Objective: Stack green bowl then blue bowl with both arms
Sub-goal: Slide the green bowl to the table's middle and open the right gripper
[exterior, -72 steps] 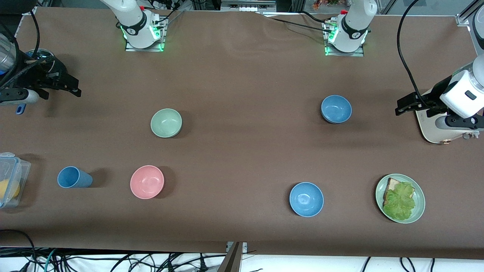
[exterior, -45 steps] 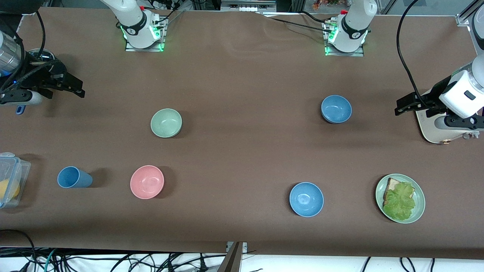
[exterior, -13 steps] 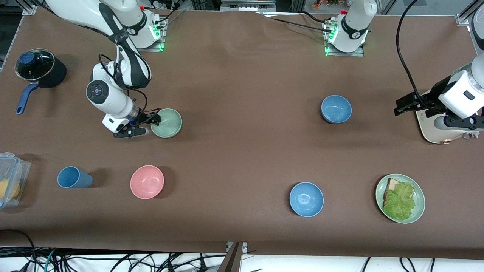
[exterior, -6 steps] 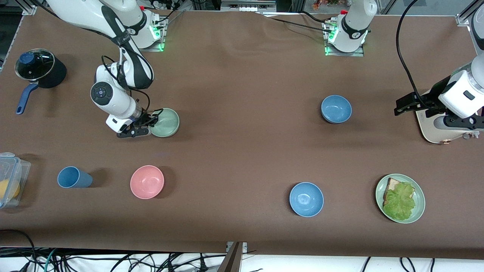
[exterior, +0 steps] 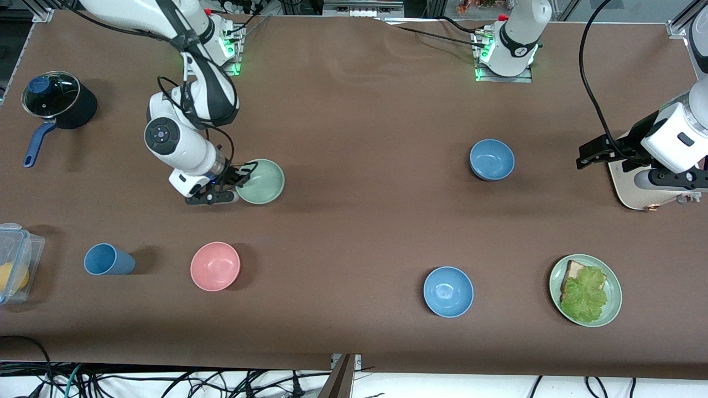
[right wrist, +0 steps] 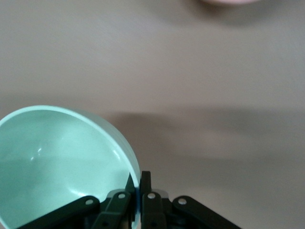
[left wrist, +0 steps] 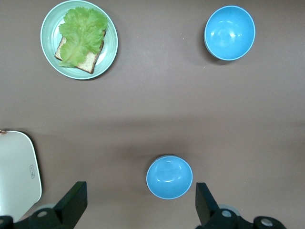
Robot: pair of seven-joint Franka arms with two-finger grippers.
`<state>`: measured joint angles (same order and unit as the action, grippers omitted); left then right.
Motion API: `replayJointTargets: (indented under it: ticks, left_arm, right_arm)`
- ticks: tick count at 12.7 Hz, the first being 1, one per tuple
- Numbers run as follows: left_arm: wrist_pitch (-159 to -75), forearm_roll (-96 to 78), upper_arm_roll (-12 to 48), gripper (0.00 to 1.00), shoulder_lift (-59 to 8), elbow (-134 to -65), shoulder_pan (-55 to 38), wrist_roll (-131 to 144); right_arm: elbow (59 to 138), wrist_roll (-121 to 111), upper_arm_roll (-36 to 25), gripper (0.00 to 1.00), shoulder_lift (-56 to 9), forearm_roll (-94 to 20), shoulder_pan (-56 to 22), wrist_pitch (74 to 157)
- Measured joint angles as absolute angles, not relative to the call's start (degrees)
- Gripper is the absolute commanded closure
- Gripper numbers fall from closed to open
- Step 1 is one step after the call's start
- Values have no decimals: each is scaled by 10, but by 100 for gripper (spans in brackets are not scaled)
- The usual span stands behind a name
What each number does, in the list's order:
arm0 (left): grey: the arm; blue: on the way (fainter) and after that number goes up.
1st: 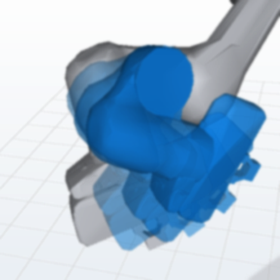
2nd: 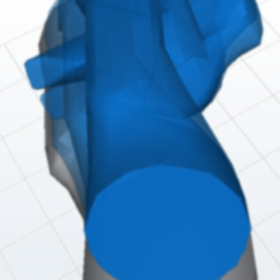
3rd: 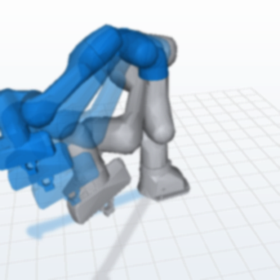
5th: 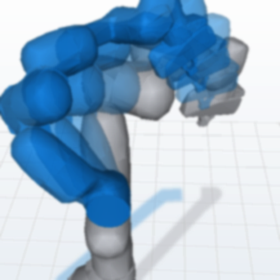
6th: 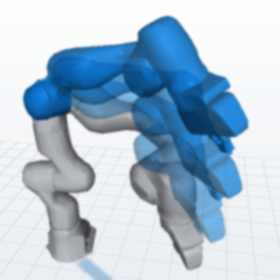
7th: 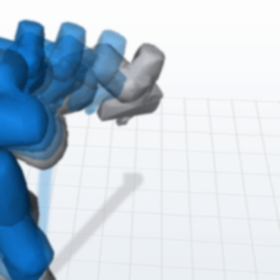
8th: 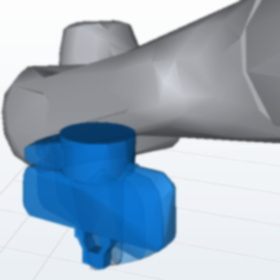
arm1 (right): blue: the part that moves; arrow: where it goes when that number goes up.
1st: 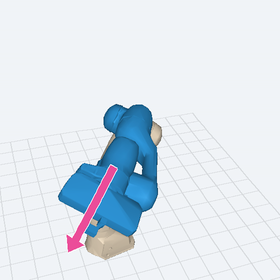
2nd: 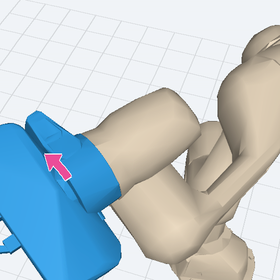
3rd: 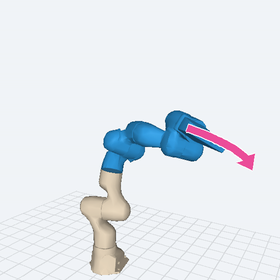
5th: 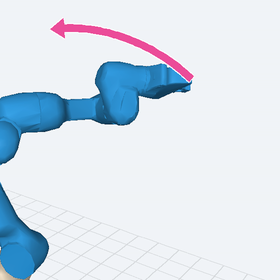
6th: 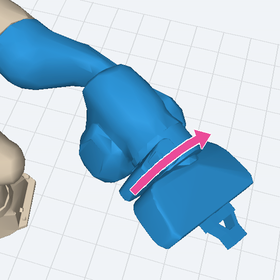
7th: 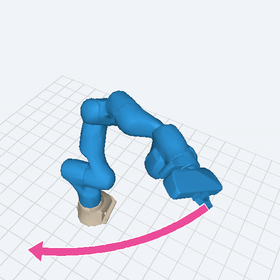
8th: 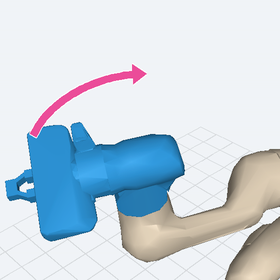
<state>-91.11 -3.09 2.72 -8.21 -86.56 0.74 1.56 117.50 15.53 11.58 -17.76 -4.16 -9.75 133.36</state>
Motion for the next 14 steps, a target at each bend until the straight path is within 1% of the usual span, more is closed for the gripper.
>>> replayJointTargets:
  ticks: [2,3,5,7,9,10,11,12,13,14]
  left_arm:
    - [-911,-31,27,0,-82,-865,7,16]
    - [-911,-31,27,0,-82,-865,7,16]
    - [-911,-31,28,0,-82,-865,7,16]
    - [-911,-31,28,0,-82,-865,7,16]
    - [-911,-31,27,0,-83,-865,8,16]
    - [-911,-31,27,0,-83,-865,8,16]
    - [-911,-31,26,0,-85,-865,9,16]
    - [-911,-31,24,0,-88,-865,10,16]
    - [-911,-31,23,0,-90,-865,11,16]
    - [-911,-31,23,0,-91,-865,12,16]
  right_arm:
    - [1103,228,134,100,-203,-54,-126,1319]
    - [1063,276,138,100,-231,-54,-152,1319]
    - [976,366,139,100,-311,-49,-214,1319]
    - [895,447,133,100,-399,-9,-272,1322]
    - [839,502,125,100,-459,21,-316,1326]
    - [824,514,122,100,-476,25,-330,1329]
    - [815,524,121,90,-484,25,-341,1334]
    - [810,537,120,53,-485,25,-349,1336]
    - [808,546,120,1,-485,25,-353,1336]
    - [807,552,120,0,-485,26,-355,1336]
